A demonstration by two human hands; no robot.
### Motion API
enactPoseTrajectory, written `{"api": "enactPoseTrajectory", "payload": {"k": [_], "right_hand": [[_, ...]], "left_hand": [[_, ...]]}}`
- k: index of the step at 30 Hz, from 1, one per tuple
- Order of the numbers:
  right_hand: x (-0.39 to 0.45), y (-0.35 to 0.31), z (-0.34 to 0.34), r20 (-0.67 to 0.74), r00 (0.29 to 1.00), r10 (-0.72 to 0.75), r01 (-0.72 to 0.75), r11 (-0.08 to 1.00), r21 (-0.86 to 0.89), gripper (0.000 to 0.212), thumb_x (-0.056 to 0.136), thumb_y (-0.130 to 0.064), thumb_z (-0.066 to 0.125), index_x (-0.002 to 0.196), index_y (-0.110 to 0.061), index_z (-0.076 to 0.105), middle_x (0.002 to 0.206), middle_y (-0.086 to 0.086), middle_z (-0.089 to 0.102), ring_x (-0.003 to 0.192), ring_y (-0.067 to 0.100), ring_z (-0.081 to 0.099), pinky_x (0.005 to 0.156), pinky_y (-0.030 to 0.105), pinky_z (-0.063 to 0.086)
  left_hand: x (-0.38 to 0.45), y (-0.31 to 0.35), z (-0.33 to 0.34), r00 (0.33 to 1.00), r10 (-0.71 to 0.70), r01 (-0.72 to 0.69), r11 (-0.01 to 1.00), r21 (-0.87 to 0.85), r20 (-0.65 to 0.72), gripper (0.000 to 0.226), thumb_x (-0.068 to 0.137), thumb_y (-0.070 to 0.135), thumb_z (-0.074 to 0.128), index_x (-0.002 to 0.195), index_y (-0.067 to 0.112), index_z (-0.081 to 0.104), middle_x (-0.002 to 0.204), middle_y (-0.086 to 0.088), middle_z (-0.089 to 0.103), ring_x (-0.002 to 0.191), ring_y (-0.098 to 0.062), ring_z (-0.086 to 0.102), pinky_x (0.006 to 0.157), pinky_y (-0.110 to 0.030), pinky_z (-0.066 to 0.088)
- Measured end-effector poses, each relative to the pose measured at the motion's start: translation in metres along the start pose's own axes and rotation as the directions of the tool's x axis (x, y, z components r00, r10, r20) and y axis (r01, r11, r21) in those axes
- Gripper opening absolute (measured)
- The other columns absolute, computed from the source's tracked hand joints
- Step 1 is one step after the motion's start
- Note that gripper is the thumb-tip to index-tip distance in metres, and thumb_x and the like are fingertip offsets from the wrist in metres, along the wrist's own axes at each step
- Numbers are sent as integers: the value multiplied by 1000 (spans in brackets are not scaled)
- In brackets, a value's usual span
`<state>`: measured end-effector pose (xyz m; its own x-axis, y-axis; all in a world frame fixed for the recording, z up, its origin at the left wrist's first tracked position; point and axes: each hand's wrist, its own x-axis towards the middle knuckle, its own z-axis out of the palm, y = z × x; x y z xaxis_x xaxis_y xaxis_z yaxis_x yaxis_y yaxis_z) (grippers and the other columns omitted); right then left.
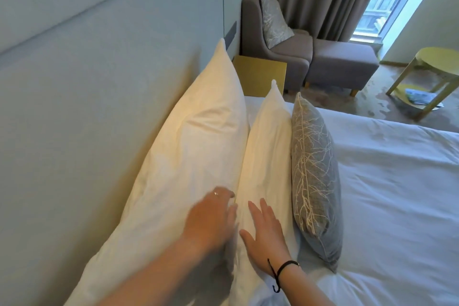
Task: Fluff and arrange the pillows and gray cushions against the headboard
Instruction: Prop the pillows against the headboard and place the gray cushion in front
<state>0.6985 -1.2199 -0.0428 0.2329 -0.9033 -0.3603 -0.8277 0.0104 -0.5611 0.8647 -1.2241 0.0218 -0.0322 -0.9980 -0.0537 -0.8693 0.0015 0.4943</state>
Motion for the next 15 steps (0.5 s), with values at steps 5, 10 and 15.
{"api": "enactPoseTrajectory", "payload": {"k": [5, 10, 15], "right_hand": [[-11, 22, 1, -25, 998, 60, -50, 956, 289, 59, 102, -30, 40, 154, -32, 12, 163, -12, 7, 147, 5, 3, 119, 26, 7], [-29, 47, 6, -21, 998, 63, -55, 961, 269, 58, 101, -38, 39, 154, -33, 14, 162, -14, 5, 147, 3, 1, 119, 25, 5], [-39, 48, 15, -71, 995, 75, -51, 955, 293, 66, 98, -49, 42, 154, -33, 11, 163, -10, -1, 149, 11, 2, 121, 33, 8]], "left_hand": [[-26, 17, 76, 810, -402, 566, 724, -393, 427, 54, 97, 48, 46, 138, 12, 47, 138, -4, 56, 125, -22, 53, 104, -32, 42], [-29, 17, 78, 777, -536, 616, 541, -572, 331, 34, 84, 50, 66, 80, 16, 66, 76, 7, 71, 69, -6, 67, 69, -27, 57], [-37, 10, 60, 890, -456, 434, 844, -315, 4, 45, 93, 42, 60, 59, 20, 43, 55, 6, 49, 50, -6, 45, 46, -25, 29]]}}
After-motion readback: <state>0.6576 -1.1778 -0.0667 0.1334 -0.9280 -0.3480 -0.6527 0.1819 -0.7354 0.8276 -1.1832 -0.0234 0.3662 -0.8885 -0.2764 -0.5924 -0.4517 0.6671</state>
